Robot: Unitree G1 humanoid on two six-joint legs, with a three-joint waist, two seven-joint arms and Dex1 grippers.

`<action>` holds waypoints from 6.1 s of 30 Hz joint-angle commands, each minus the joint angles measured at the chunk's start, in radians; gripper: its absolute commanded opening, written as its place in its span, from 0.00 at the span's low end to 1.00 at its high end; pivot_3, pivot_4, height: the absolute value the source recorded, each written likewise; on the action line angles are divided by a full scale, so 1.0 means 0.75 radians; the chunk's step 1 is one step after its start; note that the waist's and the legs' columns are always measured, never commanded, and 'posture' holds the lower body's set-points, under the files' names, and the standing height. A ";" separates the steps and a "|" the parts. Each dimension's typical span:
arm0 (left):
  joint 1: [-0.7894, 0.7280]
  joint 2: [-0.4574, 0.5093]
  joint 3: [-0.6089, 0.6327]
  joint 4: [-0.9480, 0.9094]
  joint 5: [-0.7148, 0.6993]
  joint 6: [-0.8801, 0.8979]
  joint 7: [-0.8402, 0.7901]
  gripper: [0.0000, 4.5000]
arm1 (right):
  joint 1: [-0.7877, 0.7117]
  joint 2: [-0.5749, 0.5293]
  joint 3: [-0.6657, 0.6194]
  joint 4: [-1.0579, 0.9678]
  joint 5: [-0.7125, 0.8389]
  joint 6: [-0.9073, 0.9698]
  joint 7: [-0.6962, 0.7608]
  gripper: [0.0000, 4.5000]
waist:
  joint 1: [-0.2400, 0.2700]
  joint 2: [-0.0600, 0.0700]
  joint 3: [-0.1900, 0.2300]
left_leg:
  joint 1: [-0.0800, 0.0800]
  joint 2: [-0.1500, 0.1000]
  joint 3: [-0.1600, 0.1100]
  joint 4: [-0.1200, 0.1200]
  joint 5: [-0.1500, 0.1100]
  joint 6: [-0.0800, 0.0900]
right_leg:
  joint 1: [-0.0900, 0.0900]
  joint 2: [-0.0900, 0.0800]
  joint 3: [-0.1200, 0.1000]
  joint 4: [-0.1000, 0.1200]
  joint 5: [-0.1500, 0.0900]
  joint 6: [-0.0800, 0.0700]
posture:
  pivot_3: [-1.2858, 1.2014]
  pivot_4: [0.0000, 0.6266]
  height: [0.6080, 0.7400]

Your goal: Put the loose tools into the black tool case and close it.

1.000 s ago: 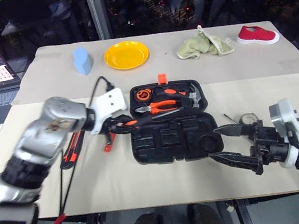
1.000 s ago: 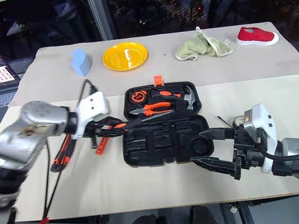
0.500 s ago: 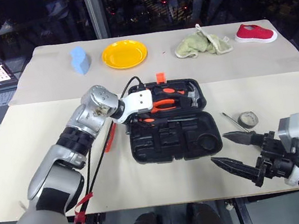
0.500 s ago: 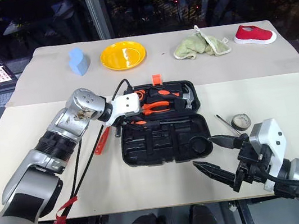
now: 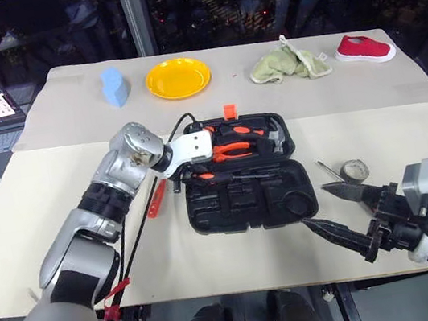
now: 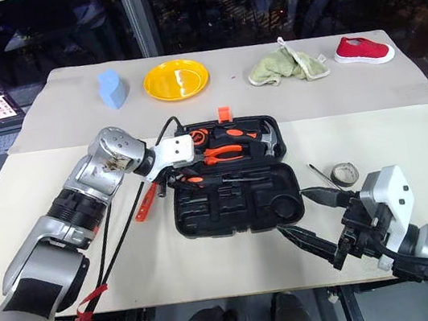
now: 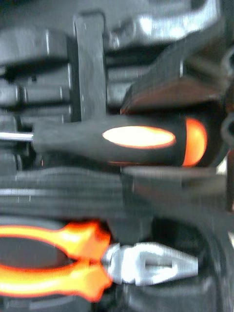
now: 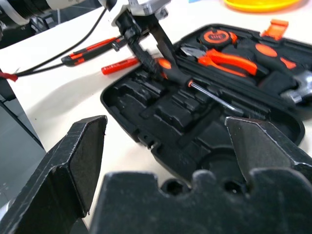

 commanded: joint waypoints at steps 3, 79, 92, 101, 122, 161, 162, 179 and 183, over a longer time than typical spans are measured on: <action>-0.039 0.038 0.106 -0.109 -0.053 0.082 -0.052 0.94 | -0.017 -0.018 -0.005 0.003 0.022 -0.026 0.009 1.00 | -0.002 0.000 0.000 | 0.000 0.000 0.000 0.004 -0.001 0.001 | 0.002 0.000 0.000 0.000 0.001 0.003 | 0.52 0.24 1.00; 0.618 0.550 0.614 -1.180 -1.064 0.678 -0.211 0.99 | 0.129 -0.200 -0.158 0.782 -0.392 -0.130 0.267 1.00 | -0.052 0.006 -0.009 | 0.038 0.010 0.003 -0.010 -0.012 -0.006 | 0.025 0.023 0.056 -0.004 -0.009 0.012 | 0.52 0.24 1.00; 0.577 0.568 0.582 -1.157 -1.005 0.610 -0.119 1.00 | -0.185 -0.085 0.184 0.996 -0.589 -0.186 0.239 0.79 | -0.038 0.003 -0.010 | 0.022 0.003 0.003 -0.019 -0.002 -0.006 | 0.005 0.025 0.056 -0.004 -0.003 -0.003 | 0.52 0.24 1.00; 0.587 0.580 0.601 -1.146 -0.999 0.606 -0.083 1.00 | -0.141 -0.089 -0.102 0.809 -0.355 -0.050 0.274 0.24 | -0.035 0.005 -0.010 | 0.022 0.004 0.002 -0.019 0.000 -0.009 | 0.004 0.026 0.056 -0.002 -0.003 -0.003 | 0.52 0.24 1.00; 0.872 0.812 0.752 -1.247 -0.984 0.547 -0.071 1.00 | -1.453 -0.048 1.072 1.502 -1.020 -0.705 1.006 0.24 | -0.055 -0.002 -0.003 | 0.016 0.010 0.003 -0.019 0.003 -0.013 | -0.004 0.030 0.046 -0.004 0.003 -0.010 | 0.52 0.24 1.00; 0.811 0.779 0.709 -1.202 -1.001 0.530 0.029 1.00 | -1.444 0.289 0.976 1.567 -1.070 -0.481 0.868 0.10 | -0.072 -0.001 -0.002 | 0.002 0.010 0.001 -0.018 0.006 -0.019 | -0.021 0.030 0.041 0.001 0.007 -0.018 | 0.52 0.24 1.00; 0.807 0.777 0.705 -1.198 -0.996 0.528 0.027 1.00 | -1.436 0.305 0.981 1.579 -1.080 -0.481 0.850 0.01 | -0.072 -0.001 -0.002 | 0.002 0.010 0.002 -0.018 0.007 -0.019 | -0.021 0.030 0.041 0.001 0.007 -0.018 | 0.52 0.24 1.00; 0.816 0.762 0.688 -1.157 -0.946 0.485 0.043 1.00 | -1.346 0.333 1.035 1.458 -1.154 -0.474 0.732 0.00 | -0.072 -0.002 -0.004 | 0.020 0.011 0.002 -0.019 0.008 -0.022 | -0.008 0.034 0.042 0.004 0.008 -0.019 | 0.52 0.24 1.00; 0.870 0.731 0.767 -1.144 -0.951 0.518 0.146 1.00 | -1.319 0.325 0.826 1.205 -0.920 -0.280 0.699 0.00 | -0.070 -0.002 -0.004 | 0.018 0.013 0.002 -0.019 0.009 -0.022 | -0.009 0.037 0.044 0.003 0.009 -0.020 | 0.52 0.24 1.00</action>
